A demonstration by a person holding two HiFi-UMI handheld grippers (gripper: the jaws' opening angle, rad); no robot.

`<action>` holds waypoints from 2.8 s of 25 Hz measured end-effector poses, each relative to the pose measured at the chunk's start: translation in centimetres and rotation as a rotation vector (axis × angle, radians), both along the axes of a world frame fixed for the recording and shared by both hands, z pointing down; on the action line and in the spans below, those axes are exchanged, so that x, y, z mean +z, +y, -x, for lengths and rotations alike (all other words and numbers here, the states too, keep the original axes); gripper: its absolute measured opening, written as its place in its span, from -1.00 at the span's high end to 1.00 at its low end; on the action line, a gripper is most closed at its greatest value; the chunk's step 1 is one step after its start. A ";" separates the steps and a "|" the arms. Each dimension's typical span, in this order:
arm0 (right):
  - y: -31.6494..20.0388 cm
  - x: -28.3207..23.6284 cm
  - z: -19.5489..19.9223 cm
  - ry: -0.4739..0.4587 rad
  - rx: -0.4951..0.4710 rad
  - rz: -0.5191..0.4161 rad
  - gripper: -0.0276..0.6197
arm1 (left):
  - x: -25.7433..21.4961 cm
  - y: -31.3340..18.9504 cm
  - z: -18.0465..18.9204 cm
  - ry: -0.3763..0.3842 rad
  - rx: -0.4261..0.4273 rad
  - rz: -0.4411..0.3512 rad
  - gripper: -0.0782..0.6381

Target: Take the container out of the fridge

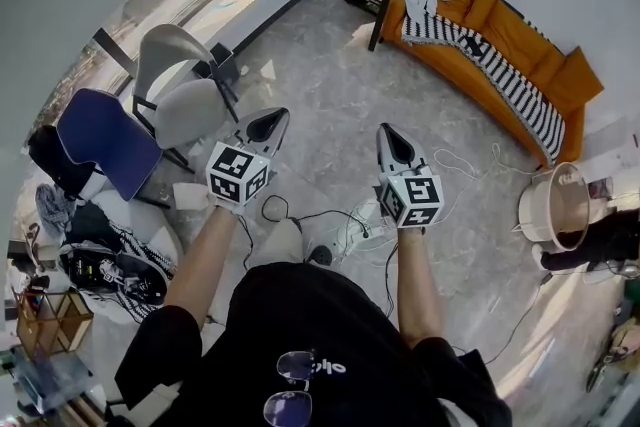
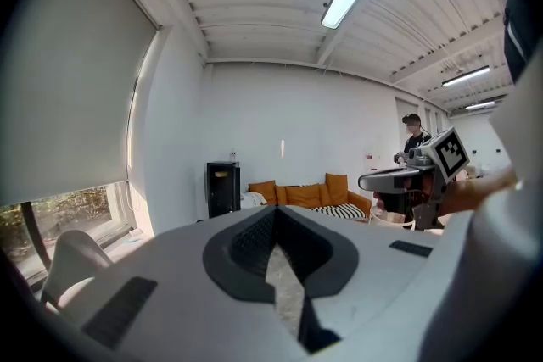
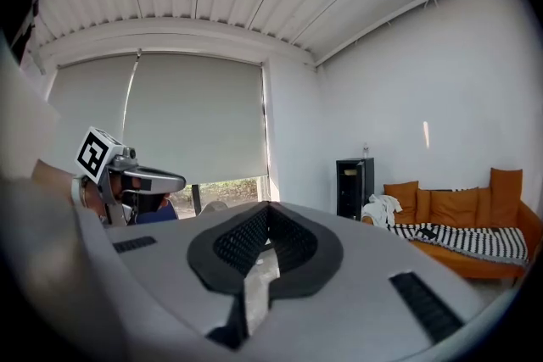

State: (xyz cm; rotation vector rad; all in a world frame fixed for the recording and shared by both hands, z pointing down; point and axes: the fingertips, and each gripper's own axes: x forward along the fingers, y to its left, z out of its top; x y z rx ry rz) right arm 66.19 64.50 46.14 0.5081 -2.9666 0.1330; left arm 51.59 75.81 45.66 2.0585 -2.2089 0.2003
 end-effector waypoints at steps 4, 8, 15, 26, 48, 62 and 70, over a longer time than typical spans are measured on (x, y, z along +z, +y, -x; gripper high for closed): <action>-1.5 0.3 1.0 0.007 0.000 0.002 0.90 | 0.1 -1.8 1.1 0.000 -0.002 -0.006 0.79; -4.1 1.2 3.4 0.026 -0.001 -0.002 0.90 | 0.8 -4.5 3.5 0.014 0.002 -0.009 0.79; -10.5 1.5 10.4 0.053 0.007 -0.023 0.90 | 1.8 -11.3 10.6 0.039 0.009 -0.035 0.79; -21.3 -0.8 27.5 0.086 0.013 -0.046 0.90 | 0.1 -21.9 27.8 0.074 0.007 -0.075 0.79; -40.5 1.6 46.1 0.091 0.045 -0.024 0.90 | 2.2 -39.9 46.0 0.097 0.038 -0.054 0.79; -64.5 -0.7 57.0 0.052 0.093 0.010 0.90 | -1.1 -64.4 57.0 0.052 0.102 -0.012 0.79; -72.7 0.6 60.8 0.060 0.097 0.042 0.90 | -0.2 -73.2 60.2 0.064 0.118 0.000 0.79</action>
